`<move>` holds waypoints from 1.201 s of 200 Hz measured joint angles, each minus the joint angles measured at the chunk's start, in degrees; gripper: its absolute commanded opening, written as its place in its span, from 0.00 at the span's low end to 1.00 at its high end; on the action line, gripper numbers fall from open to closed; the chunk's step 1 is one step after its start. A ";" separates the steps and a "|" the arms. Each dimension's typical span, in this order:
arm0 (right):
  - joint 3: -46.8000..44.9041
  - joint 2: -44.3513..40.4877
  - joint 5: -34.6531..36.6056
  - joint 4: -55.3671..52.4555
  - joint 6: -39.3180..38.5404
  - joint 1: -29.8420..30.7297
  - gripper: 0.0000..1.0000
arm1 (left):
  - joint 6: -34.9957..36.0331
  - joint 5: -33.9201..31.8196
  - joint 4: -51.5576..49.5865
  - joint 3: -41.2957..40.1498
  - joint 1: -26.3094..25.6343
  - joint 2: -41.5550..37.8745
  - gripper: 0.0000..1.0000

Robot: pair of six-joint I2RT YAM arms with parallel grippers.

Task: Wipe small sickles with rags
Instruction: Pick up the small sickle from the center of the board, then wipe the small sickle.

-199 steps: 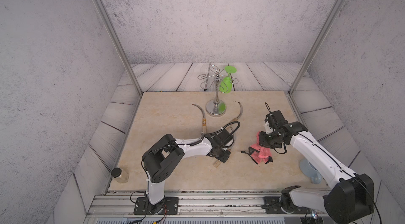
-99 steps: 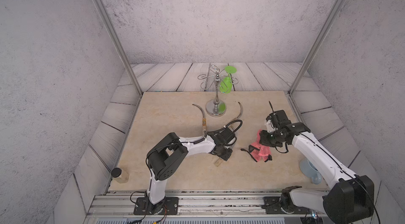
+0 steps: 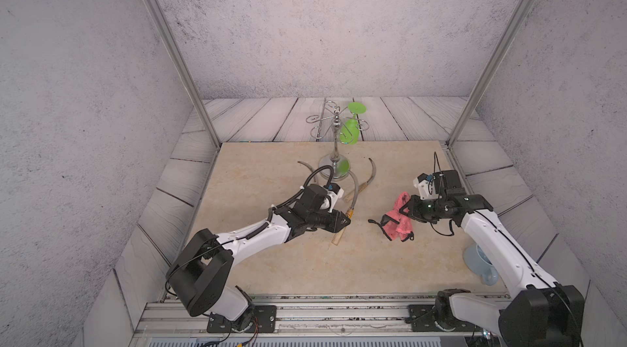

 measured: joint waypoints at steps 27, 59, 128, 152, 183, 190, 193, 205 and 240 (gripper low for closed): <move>0.33 0.00 -8.63 4.46 -0.02 -0.07 0.17 | -7.76 8.70 12.00 -3.54 1.70 -1.14 0.00; 2.71 0.00 -17.16 8.41 -0.39 -0.04 0.17 | -18.14 15.47 26.47 -6.40 4.15 -0.57 0.00; 8.72 0.39 -27.85 12.72 -1.60 0.02 0.18 | -35.39 20.52 51.93 -6.47 5.38 6.51 0.00; 12.24 2.38 -28.44 12.37 -2.36 1.33 0.18 | -38.95 20.92 56.61 -6.45 5.38 7.87 0.00; 16.59 6.38 -27.04 10.36 -4.20 5.42 0.18 | -41.46 21.49 60.15 -6.08 5.38 8.17 0.00; 16.98 7.06 -26.53 10.03 -4.48 6.38 0.18 | -41.86 21.62 60.72 -5.97 5.38 8.17 0.00; 17.11 7.34 -26.34 9.88 -4.59 6.84 0.18 | -41.97 21.64 60.94 -5.90 5.38 8.17 0.00; 17.44 8.11 -25.62 9.46 -4.74 8.41 0.18 | -42.36 21.73 61.53 -5.81 5.38 8.13 0.00; 19.15 9.60 -22.43 9.01 -5.44 12.55 0.18 | -44.00 22.21 62.82 -5.77 5.62 8.13 0.00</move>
